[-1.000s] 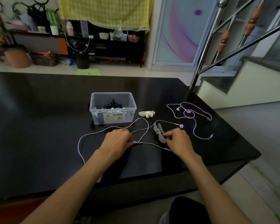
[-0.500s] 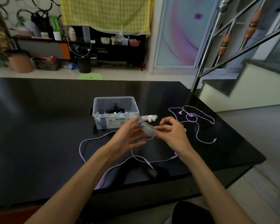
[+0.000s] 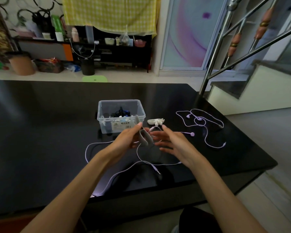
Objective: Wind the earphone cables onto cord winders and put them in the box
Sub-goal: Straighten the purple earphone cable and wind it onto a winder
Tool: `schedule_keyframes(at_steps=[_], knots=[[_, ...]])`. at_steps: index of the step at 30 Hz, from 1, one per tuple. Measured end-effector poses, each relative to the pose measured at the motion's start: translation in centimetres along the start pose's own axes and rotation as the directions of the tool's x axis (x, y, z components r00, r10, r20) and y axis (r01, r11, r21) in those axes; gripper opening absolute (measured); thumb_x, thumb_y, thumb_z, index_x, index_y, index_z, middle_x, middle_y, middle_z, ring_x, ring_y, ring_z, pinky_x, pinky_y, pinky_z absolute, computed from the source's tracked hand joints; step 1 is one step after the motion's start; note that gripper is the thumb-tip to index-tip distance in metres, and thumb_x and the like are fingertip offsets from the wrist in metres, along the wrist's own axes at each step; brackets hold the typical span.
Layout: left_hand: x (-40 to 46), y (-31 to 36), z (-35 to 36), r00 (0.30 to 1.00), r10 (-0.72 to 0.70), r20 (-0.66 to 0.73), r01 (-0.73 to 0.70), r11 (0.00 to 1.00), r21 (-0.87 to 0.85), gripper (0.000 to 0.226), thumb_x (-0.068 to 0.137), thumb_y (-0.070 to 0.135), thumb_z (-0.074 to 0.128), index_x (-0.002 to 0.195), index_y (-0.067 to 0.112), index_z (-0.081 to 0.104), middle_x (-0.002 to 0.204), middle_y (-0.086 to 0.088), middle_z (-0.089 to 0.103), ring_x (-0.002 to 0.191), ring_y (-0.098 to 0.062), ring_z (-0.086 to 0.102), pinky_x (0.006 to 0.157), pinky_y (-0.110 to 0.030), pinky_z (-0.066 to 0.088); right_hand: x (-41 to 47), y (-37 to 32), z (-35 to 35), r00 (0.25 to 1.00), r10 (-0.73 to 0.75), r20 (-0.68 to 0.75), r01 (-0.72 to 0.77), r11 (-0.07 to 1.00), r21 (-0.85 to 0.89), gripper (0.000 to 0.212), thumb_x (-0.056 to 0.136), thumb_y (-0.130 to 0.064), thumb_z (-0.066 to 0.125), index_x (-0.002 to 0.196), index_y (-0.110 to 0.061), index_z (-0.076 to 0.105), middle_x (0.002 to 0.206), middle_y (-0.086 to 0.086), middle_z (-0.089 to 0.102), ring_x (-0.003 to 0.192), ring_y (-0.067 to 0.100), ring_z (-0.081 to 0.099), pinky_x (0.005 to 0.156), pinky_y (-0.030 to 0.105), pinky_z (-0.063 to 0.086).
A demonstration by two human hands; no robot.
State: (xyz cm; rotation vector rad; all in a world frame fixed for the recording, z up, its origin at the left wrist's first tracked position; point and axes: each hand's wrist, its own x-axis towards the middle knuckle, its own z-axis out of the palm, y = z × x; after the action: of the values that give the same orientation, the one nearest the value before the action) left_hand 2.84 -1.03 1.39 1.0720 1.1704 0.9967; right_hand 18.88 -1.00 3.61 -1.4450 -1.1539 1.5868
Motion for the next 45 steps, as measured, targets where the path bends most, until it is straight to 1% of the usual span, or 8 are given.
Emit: schedule_keyframes(at_steps=[5,10,15,22,29,32,36,45], knots=[[-0.1,0.7,-0.5,0.991,0.036,-0.132,-0.034,0.999,0.020,0.040,0.099,0.041,0.038,0.085,0.019,0.068,0.081,0.003,0.072,0.077,-0.009,0.062,0.061,-0.019,0.041,0.4,0.1,-1.2,0.859,-0.479,-0.178,0.298,0.753,-0.587,0.022,0.087,-0.040,0.063,0.082,-0.020,0.070,0.074,-0.005,0.067,0.063,0.008,0.062,0.062,0.026,0.050],[0.1,1.4,-1.8,0.978,0.059,-0.199,-0.020,0.981,0.192,0.036,0.098,0.040,0.038,0.095,0.020,0.068,0.100,-0.004,0.070,0.089,-0.013,0.061,0.062,-0.022,0.038,-0.7,2.4,-0.9,0.974,0.100,0.205,0.128,0.503,-0.855,0.022,0.075,-0.041,0.076,0.083,-0.023,0.067,0.079,-0.005,0.068,0.070,0.009,0.065,0.066,0.024,0.052],[0.2,0.2,-2.7,0.987,0.005,-0.160,0.044,0.953,0.301,0.041,0.099,0.040,0.038,0.085,0.016,0.069,0.088,0.002,0.070,0.078,-0.010,0.057,0.066,-0.026,0.036,1.0,3.2,-1.0,0.988,0.057,0.143,0.108,0.407,-0.907,0.012,0.079,-0.035,0.073,0.071,-0.027,0.070,0.079,-0.006,0.066,0.088,0.014,0.063,0.092,0.043,0.050],[1.0,-1.6,-4.4,0.970,0.041,-0.239,0.100,0.829,0.550,0.036,0.097,0.035,0.046,0.093,0.009,0.070,0.102,-0.013,0.068,0.098,-0.027,0.062,0.086,-0.035,0.045,-1.4,-1.0,-6.6,0.971,-0.166,-0.174,0.117,0.957,-0.264,0.009,0.098,-0.016,0.047,0.095,-0.011,0.054,0.084,0.004,0.068,0.069,0.012,0.065,0.059,0.019,0.049],[1.6,-1.3,-3.4,0.926,0.298,-0.233,-0.030,0.672,0.740,0.043,0.096,0.043,0.043,0.075,0.009,0.058,0.088,-0.015,0.064,0.085,-0.033,0.061,0.080,-0.038,0.048,-1.5,-1.6,-8.5,0.846,-0.271,-0.460,0.363,0.923,0.124,0.011,0.082,-0.015,0.070,0.092,-0.018,0.068,0.087,0.000,0.070,0.080,0.007,0.066,0.067,0.016,0.051],[1.0,0.3,-1.5,0.976,0.102,-0.192,-0.054,0.969,0.242,0.039,0.100,0.039,0.037,0.086,0.008,0.057,0.086,-0.014,0.068,0.062,-0.016,0.064,0.065,-0.029,0.053,-1.2,-2.0,-8.0,0.867,-0.301,-0.397,0.404,0.891,0.206,0.013,0.084,-0.015,0.067,0.097,-0.016,0.067,0.095,0.001,0.072,0.094,0.011,0.067,0.080,0.022,0.051],[-0.1,1.1,0.0,0.985,-0.159,0.068,0.172,0.928,-0.329,0.046,0.097,0.049,0.029,0.082,0.010,0.048,0.067,-0.005,0.053,0.053,-0.015,0.052,0.058,-0.030,0.049,-0.8,-2.0,-6.3,0.881,-0.385,-0.275,0.443,0.874,0.197,0.013,0.090,-0.016,0.057,0.102,-0.012,0.062,0.108,-0.001,0.071,0.104,0.010,0.066,0.097,0.030,0.044],[0.0,0.6,0.0,0.985,-0.160,0.057,0.169,0.955,-0.243,0.027,0.100,0.028,0.039,0.111,0.011,0.056,0.101,-0.003,0.067,0.090,-0.017,0.064,0.079,-0.036,0.051,-1.1,-2.3,-4.7,0.860,-0.494,-0.124,0.502,0.781,0.371,0.010,0.091,-0.007,0.050,0.085,-0.010,0.058,0.107,0.006,0.072,0.108,0.015,0.065,0.088,0.021,0.049]])
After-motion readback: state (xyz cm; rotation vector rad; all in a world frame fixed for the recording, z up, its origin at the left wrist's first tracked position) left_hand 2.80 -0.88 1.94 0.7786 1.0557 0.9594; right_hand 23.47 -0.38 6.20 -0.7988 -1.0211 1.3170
